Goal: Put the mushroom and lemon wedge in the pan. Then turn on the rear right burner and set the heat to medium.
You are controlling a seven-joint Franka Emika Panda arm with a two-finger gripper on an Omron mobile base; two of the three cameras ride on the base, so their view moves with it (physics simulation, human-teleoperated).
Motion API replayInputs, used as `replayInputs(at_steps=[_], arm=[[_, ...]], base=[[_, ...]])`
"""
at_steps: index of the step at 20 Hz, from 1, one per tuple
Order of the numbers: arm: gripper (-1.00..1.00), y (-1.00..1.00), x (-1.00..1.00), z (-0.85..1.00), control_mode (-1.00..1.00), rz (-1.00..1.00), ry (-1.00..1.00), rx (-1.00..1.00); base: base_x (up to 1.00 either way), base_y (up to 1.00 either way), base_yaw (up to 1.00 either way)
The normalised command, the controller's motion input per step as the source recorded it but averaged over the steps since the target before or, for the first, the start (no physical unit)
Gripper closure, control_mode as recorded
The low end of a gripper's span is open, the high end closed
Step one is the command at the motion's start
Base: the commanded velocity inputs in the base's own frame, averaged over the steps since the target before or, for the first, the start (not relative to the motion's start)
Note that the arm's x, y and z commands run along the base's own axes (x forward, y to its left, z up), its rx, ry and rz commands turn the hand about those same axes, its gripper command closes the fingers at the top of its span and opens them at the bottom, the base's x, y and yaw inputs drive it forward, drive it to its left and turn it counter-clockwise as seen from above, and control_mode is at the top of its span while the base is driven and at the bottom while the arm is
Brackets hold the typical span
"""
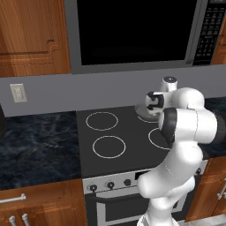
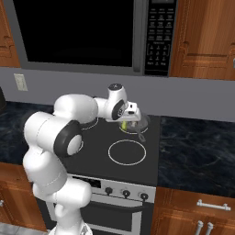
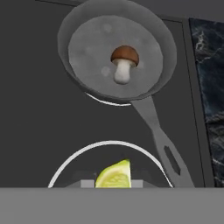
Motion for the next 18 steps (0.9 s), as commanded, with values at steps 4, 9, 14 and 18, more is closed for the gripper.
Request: replayInputs(at_steps=[4,9,14,18], arm=[[1.00,0.03,0.47,0.00,-1.00,-0.05,0.00,0.00],[1.00,0.05,0.31,-0.01,-1.00,-0.01,0.00,0.00],[1.00,0.07,0.39,-0.06,-1.00,0.00,0.00,0.01],[1.00,0.08,0.36,-0.06,-1.00,0.00,0.00,0.07]], base=[[0.00,0.00,0.00],[0.00,0.00,0.00],[0.00,0.00,0.00],[0.00,0.00,0.00]])
